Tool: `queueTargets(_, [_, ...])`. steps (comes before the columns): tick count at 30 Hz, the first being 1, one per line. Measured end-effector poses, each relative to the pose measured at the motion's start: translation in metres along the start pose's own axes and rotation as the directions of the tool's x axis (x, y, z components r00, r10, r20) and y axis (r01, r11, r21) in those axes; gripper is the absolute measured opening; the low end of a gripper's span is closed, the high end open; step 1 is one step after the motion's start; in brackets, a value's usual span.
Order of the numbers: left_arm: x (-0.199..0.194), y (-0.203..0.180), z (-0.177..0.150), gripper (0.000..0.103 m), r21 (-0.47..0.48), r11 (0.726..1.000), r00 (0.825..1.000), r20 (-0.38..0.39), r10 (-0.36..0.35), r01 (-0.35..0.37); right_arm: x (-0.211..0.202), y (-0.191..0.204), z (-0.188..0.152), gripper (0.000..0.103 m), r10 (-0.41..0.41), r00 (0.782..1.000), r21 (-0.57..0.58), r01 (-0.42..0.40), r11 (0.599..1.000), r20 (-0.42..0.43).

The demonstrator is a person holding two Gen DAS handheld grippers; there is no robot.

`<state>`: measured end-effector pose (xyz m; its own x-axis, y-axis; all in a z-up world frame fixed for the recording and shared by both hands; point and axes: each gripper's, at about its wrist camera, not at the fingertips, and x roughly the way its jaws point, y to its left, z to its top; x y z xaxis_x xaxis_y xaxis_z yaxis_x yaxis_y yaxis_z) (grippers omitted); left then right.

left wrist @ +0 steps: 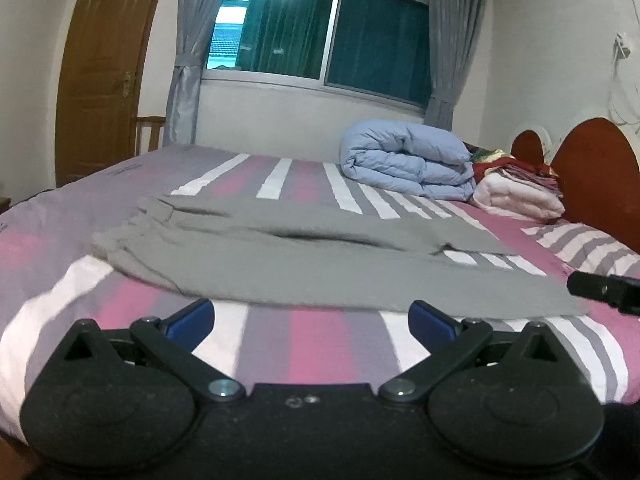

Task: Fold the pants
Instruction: 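Reach both tools to the sweatpants cuffs and close both grippers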

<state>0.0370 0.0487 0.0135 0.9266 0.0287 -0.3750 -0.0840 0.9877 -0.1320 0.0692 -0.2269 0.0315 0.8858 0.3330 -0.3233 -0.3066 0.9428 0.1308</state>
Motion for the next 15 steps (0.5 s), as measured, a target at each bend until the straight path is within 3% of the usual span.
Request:
queueTargets(7, [0.061, 0.072, 0.054, 0.097, 0.027, 0.999, 0.999, -0.035, 0.02, -0.019, 0.085, 0.001, 0.068, 0.103, 0.093, 0.996, -0.067, -0.093, 0.993, -0.005])
queueTargets(9, [0.088, 0.101, 0.079, 0.093, 0.052, 0.999, 0.997, -0.072, -0.002, 0.006, 0.117, 0.006, 0.085, 0.103, 0.134, 0.991, -0.104, -0.133, 0.986, -0.005])
queueTargets(10, [0.103, 0.114, 0.091, 0.084, 0.072, 0.997, 0.997, -0.082, 0.004, 0.002, 0.14, 0.009, 0.092, 0.103, 0.17, 0.985, -0.118, -0.173, 0.978, -0.036])
queueTargets(12, [0.14, 0.141, 0.113, 0.084, 0.131, 0.991, 0.994, -0.099, 0.042, -0.028, 0.192, 0.013, 0.105, 0.103, 0.239, 0.956, -0.076, -0.255, 0.964, -0.17])
queueTargets(13, [0.157, 0.153, 0.12, 0.084, 0.152, 0.987, 0.992, -0.103, 0.069, -0.053, 0.215, 0.016, 0.111, 0.103, 0.244, 0.949, -0.078, -0.263, 0.962, -0.198])
queueTargets(15, [0.199, 0.183, 0.136, 0.082, 0.183, 0.98, 0.986, -0.127, 0.104, -0.08, 0.254, 0.026, 0.122, 0.103, 0.245, 0.955, -0.122, -0.267, 0.956, -0.169])
